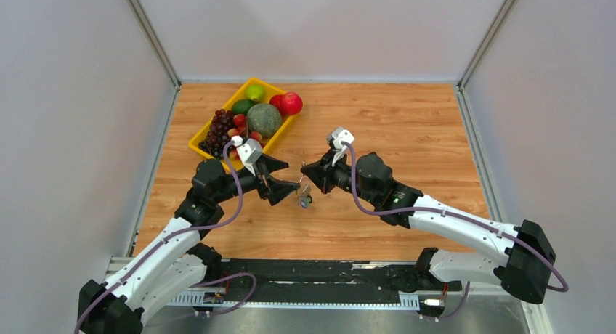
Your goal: Remove the keys from the keyring
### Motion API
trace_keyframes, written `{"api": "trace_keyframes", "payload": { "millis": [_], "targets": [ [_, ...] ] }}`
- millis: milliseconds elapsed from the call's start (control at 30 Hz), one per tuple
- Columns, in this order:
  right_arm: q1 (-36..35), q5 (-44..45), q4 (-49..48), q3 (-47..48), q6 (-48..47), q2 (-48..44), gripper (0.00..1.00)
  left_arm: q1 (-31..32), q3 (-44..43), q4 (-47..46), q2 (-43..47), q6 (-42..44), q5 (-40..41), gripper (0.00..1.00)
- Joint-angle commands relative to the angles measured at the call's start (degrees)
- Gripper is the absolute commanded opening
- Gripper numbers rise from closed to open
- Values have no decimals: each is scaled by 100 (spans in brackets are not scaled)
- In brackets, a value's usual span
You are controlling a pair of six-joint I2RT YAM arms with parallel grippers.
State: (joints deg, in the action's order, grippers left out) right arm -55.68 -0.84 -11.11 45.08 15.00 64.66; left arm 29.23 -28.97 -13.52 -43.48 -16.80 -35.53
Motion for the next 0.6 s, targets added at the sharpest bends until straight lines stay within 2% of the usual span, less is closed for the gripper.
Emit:
{"api": "trace_keyframes", "payload": {
  "millis": [0, 167, 233, 300, 333, 367, 400, 467, 567],
  "targets": [
    [21, 83, -242, 370, -52, 27, 0, 19, -15, -311, -123, -65, -207, 89],
    [22, -5, -258, 461, 23, 36, 0, 25, -158, 10, -656, -5, -200, 78],
    [21, -53, -259, 474, 37, 45, 0, 45, -277, 125, -884, 20, -290, 68],
    [21, -118, -259, 492, 57, 54, 0, 62, -393, 268, -1045, 104, -341, 52],
    [18, -138, -260, 491, 55, 56, 0, 64, -446, 347, -1107, 123, -380, 35],
    [14, -157, -257, 481, 51, 45, 0, 67, -471, 397, -1121, 170, -397, 26],
    [19, -169, -260, 450, 24, 20, 2, 70, -529, 493, -1137, 182, -395, 8],
    [18, -197, -247, 353, -64, -56, 18, 72, -590, 607, -1088, 215, -375, 1],
    [24, -211, -185, 103, -344, -291, 50, 68, -586, 625, -908, 170, -302, 0]
  ]
}}
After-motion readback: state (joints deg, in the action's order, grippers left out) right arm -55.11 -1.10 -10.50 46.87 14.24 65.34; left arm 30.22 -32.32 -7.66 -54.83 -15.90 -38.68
